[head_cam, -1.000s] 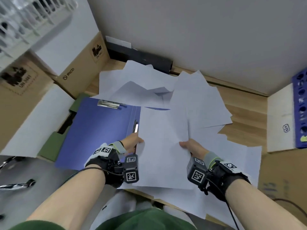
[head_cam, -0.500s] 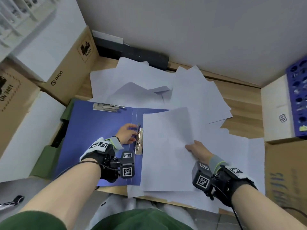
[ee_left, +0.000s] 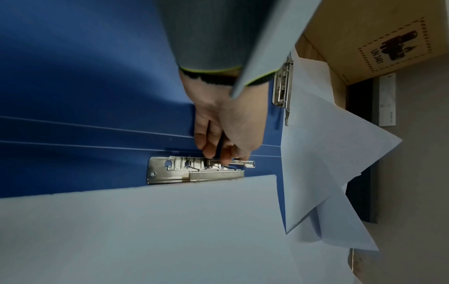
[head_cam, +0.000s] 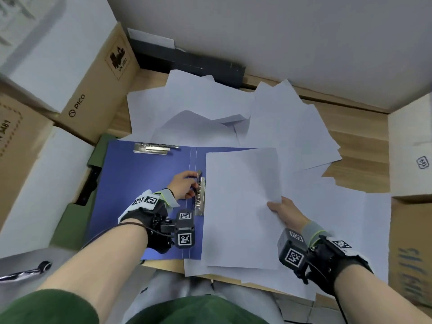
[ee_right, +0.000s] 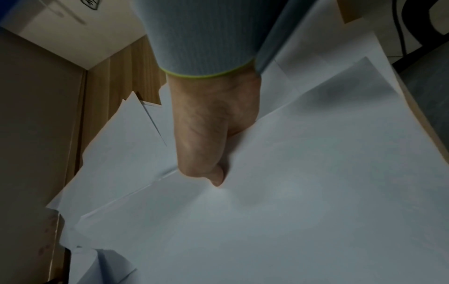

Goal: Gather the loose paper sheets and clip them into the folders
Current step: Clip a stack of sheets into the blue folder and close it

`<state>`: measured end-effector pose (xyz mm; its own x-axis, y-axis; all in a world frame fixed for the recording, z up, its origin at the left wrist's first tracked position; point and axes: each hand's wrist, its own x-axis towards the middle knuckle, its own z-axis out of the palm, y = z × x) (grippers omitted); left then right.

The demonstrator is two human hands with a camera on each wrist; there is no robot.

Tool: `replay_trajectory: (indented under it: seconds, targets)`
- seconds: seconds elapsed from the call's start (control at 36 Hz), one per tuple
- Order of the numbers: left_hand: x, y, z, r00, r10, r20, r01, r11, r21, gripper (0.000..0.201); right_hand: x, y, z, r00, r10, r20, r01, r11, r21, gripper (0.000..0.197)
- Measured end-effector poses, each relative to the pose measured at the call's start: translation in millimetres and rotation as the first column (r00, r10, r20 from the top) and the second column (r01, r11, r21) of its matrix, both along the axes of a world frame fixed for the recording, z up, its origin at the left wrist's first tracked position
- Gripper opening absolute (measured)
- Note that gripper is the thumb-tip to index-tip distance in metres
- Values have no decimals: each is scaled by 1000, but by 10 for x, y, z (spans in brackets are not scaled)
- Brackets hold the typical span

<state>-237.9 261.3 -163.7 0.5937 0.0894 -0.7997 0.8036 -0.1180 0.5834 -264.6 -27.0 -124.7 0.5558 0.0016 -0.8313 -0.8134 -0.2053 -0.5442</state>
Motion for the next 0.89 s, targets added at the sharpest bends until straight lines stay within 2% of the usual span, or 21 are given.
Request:
replay_trajectory:
  seconds: [0.25,0.58,0.81,0.89]
  targets:
    - [-37,-16,1,1000,-15,-17,15,1000,7,26,-7,21,-195,999,27,-34,-26,1000,3,11]
    - [-52,2,4,1000,-20,-17,20,1000,-15,23,73,139,-324,999,-28,-17,28,1000,7,14]
    - [-67,19,3,1000,-10,-20,10,1000,-23,25,73,161,-366,998,-66,-20,66,998,18,25]
    - [-72,29,2,1000,0,-19,-1,1000,-31,31,56,177,-408,996,-87,17,87,996,20,41]
